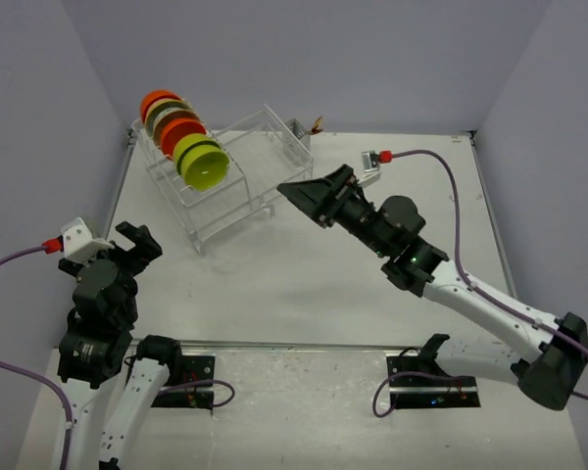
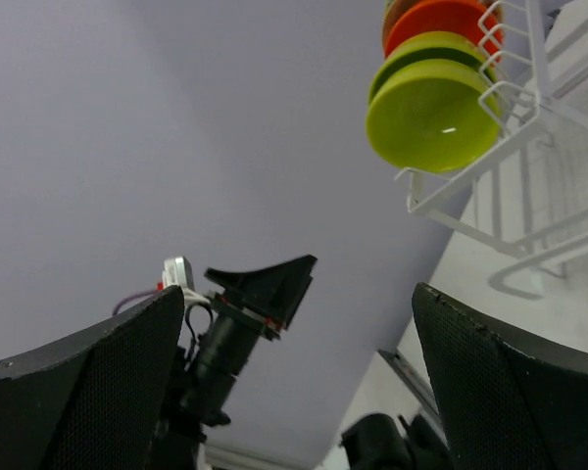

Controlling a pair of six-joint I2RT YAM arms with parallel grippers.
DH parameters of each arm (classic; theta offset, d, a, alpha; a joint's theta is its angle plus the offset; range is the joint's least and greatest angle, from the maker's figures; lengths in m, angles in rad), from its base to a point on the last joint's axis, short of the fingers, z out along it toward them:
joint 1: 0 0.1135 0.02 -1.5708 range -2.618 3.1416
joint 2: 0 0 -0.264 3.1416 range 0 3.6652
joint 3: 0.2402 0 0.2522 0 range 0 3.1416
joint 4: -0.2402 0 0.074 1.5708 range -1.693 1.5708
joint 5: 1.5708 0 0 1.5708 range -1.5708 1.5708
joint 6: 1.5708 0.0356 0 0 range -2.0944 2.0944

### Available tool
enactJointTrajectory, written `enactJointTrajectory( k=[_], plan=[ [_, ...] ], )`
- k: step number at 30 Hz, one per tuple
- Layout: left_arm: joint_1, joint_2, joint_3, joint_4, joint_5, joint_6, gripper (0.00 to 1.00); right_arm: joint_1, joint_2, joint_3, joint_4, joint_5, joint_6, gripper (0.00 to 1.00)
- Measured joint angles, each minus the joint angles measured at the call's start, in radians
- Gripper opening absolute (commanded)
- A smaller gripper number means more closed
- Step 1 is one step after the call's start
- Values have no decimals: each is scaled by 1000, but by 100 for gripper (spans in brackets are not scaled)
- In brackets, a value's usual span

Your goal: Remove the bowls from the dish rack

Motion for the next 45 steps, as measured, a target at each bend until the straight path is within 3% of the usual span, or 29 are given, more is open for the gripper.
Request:
enactJointTrajectory(
  k=[5,8,11,17,30,45],
  plan=[
    [1,-7,-5,3,0,0,100,114,230,148,85,182,69,84],
    [1,-7,-6,3,0,0,100,162,364,278,84,277,101,81],
    [1,-6,-6,3,0,0,100,195,485,427,37,352,141,72],
    [1,-7,-6,3,0,0,100,231,658,641,-76,459,216,65],
    [1,-28,-6,3,0,0,100,235,882,875,-230,533,292,61],
    [1,-32,-6,5,0,0,100,235,968,978,-269,570,324,36]
  ],
)
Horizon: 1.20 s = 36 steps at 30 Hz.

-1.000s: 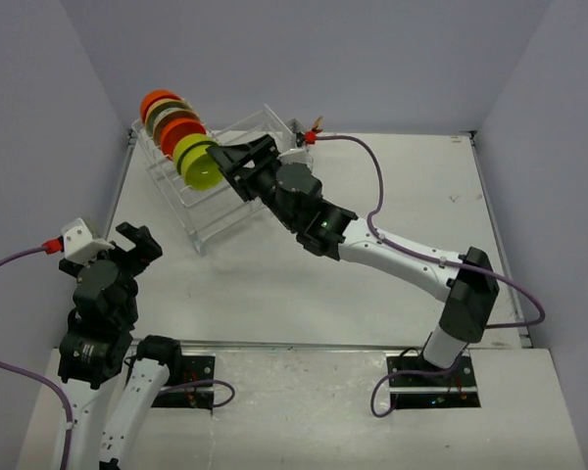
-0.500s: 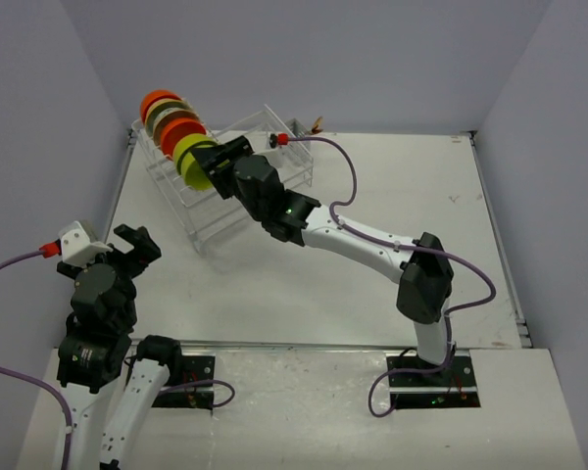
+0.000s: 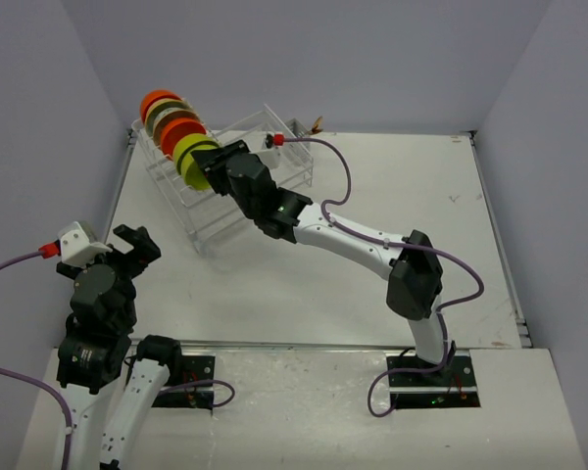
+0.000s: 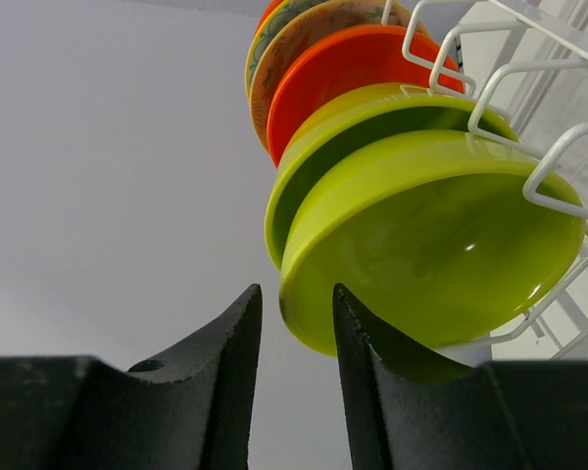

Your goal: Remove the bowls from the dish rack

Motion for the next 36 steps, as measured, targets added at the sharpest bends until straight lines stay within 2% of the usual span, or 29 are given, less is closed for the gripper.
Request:
enactJointTrajectory(
  k=[11,14,17,22,36],
  plan=[
    [0,-2,0,6,0,0,100,0,31,16,18,11,32,27],
    [0,0,0,6,0,0,100,0,31,16,30,14,44,17],
    [0,0,0,6,0,0,100,0,31,16,43,19,54,13],
    [0,-11,-1,6,0,0,100,-1,31,10,58,29,56,1],
    [0,-20,-1,6,0,-8,100,-1,-20,-162,265,33,73,0]
  ],
)
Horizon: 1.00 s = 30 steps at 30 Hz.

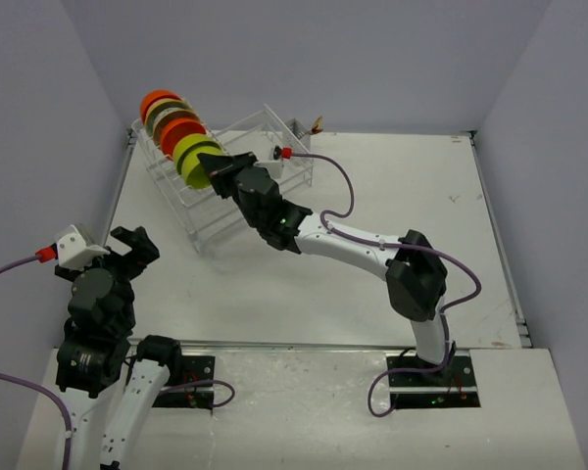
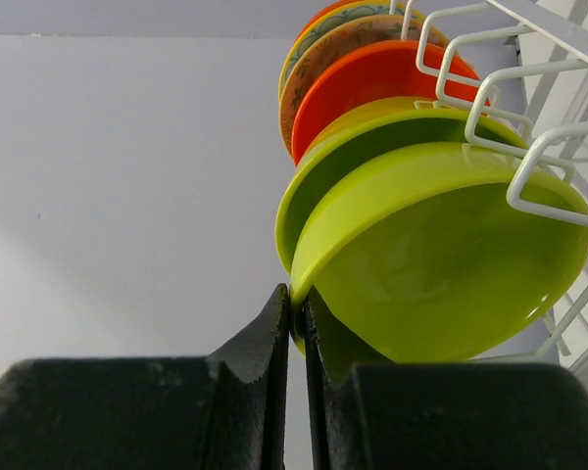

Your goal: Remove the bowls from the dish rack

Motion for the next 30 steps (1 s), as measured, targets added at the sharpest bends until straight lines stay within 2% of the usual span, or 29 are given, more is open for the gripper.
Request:
enactJointTrajectory(
  k=[15,30],
  plan=[
    [0,-1,0,0,0,-1,100,-4,-63,-132,169,-16,6,0],
    [0,-1,0,0,0,0,100,-6,-153,-236,261,-79,-17,0]
  ],
)
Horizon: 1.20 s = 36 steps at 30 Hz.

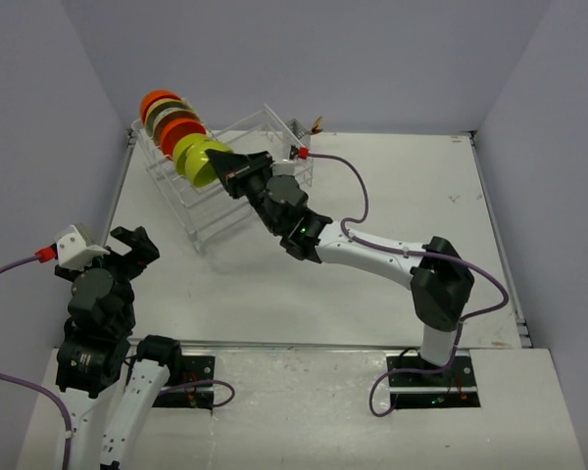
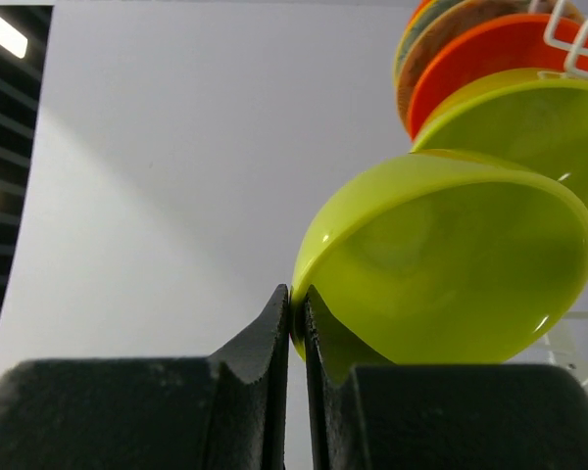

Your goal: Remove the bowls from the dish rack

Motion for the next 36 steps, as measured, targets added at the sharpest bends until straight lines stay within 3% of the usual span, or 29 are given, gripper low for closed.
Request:
enactJointTrajectory(
  k=[6,9,13,18,21,27,33,36],
  plan=[
    [0,0,0,0,0,0,100,-13,-114,-70,38,-39,-77,0],
    [0,0,0,0,0,0,100,-49,-227,-162,15,-73,-199,0],
    [0,0,0,0,0,0,100,-220,-375,-176,-224,-151,-440,0],
    [0,0,0,1,2,0,100,-486,-382,-45,-597,-153,-821,0],
    [0,1,0,1,7,0,100,-576,-264,87,-829,-154,-1012,0],
    [-2,13,0,6,16,1,100,-628,185,474,-1217,-196,-1286,0],
    [-14,18,0,6,18,1,100,-645,545,782,-1480,-217,-1431,0],
    [-16,18,0,7,18,1,100,-651,616,832,-1541,-217,-1492,0]
  ],
)
